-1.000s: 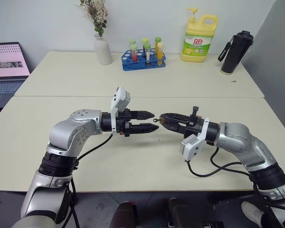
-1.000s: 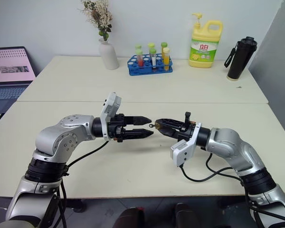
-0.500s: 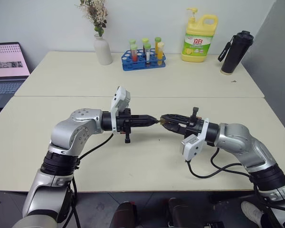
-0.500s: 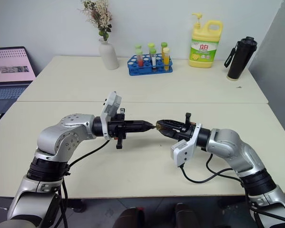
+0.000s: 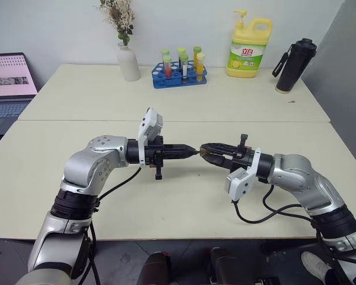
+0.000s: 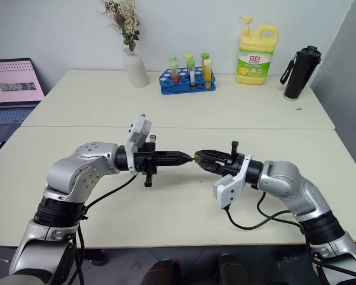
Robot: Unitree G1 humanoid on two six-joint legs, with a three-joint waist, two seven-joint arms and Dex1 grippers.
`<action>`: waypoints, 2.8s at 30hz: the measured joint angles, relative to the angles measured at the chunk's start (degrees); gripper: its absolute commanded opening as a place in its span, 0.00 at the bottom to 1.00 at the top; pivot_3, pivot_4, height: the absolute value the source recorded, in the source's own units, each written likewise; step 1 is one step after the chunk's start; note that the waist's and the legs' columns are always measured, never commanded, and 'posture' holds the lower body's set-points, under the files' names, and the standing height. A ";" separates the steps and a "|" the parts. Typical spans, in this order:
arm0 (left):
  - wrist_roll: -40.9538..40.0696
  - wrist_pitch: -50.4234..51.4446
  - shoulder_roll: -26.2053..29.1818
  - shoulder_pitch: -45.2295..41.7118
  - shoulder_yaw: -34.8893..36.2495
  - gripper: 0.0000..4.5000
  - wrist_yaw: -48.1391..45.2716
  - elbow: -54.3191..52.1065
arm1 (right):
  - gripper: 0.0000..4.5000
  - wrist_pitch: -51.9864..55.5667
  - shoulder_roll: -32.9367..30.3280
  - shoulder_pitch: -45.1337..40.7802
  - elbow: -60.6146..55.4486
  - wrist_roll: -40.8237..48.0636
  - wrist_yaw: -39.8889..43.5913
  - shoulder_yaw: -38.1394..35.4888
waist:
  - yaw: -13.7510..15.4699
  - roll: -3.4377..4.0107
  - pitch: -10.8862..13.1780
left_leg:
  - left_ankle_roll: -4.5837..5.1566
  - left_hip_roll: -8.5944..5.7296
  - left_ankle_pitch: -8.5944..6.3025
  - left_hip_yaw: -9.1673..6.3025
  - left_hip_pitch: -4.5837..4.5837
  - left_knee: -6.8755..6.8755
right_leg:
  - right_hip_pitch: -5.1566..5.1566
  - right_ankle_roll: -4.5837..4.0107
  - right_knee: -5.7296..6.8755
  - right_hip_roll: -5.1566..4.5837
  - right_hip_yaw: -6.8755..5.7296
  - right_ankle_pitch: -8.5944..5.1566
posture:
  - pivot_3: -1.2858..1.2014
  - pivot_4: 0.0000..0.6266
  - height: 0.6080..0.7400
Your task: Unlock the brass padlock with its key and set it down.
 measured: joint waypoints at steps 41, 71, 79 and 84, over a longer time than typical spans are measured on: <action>21.18 -46.99 -2.99 2.35 -1.83 0.00 -2.81 3.17 | 0.21 -1.23 1.26 0.95 1.23 3.00 -1.68 -1.95 | 0.08 0.00 0.00 | 0.01 -0.02 0.00 0.11 -0.01 0.00 | 0.00 -0.16 -0.01 0.01 0.00 0.10 | 0.52 0.24 1.00; 2.63 1.48 -2.02 -1.62 0.98 0.83 2.26 -0.37 | 0.21 -0.25 2.07 0.58 1.63 3.90 -1.84 -2.31 | -0.01 0.00 0.00 | 0.00 0.01 0.00 -0.02 -0.02 0.00 | 0.00 0.02 0.01 0.02 -0.03 0.00 | 0.52 0.24 1.00; -0.76 6.04 -1.87 -2.15 1.50 0.83 4.55 -3.52 | 0.21 -0.29 2.08 0.51 1.63 3.98 -1.79 -2.30 | 0.00 0.00 0.00 | -0.01 0.01 0.00 -0.04 0.00 0.00 | 0.00 -0.01 0.02 0.01 0.00 0.01 | 0.52 0.24 1.00; 0.10 5.87 -2.79 -2.81 1.19 0.83 6.86 -3.42 | 0.21 -0.36 2.11 0.35 1.63 3.99 -1.77 -2.29 | 0.03 0.00 0.00 | -0.01 0.00 0.00 -0.03 0.00 0.01 | 0.00 -0.02 0.02 0.01 0.01 0.02 | 0.52 0.24 1.00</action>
